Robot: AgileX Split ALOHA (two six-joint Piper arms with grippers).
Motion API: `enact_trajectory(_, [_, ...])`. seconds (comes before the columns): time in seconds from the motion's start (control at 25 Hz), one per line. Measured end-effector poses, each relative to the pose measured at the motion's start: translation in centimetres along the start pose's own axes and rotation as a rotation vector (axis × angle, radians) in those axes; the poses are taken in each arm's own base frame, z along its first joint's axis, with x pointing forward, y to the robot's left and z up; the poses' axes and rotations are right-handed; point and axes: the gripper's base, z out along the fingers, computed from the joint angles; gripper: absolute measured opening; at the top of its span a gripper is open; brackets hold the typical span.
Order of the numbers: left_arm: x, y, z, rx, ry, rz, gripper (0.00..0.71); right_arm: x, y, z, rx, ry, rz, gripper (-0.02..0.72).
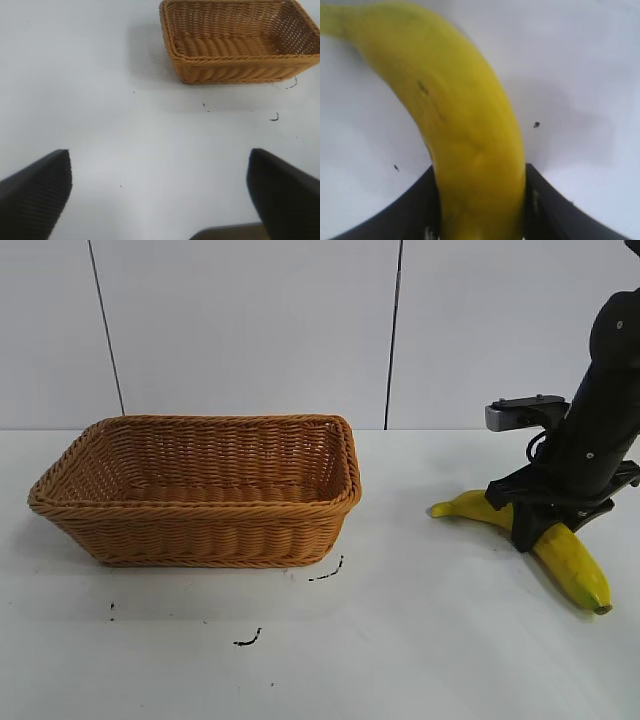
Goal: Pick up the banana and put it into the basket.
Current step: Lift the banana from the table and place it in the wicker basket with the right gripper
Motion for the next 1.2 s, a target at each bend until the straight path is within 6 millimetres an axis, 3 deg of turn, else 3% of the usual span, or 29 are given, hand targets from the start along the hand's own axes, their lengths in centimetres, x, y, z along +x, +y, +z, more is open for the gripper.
enact_trajectory(0.16, [0.0, 0.0, 0.0, 0.000, 0.000, 0.000, 0.690, -1.5, -0.5, -3.2, -0.002, 0.007, 0.000, 0.298])
enact_trajectory(0.4, [0.0, 0.0, 0.0, 0.000, 0.000, 0.000, 0.690, -5.4, -1.5, -8.4, -0.017, -0.019, 0.017, 0.298])
enact_trajectory(0.6, [0.0, 0.0, 0.0, 0.000, 0.000, 0.000, 0.690, -7.8, -0.7, -11.2, -0.037, -0.042, -0.010, 0.298])
enact_trajectory(0.88, [0.0, 0.0, 0.0, 0.000, 0.000, 0.000, 0.690, -12.1, 4.6, -10.4, -0.082, -0.097, -0.163, 0.298])
enact_trajectory(1.2, [0.0, 0.0, 0.0, 0.000, 0.000, 0.000, 0.690, -15.4, 14.9, -9.6, -0.141, -0.216, -0.527, 0.298])
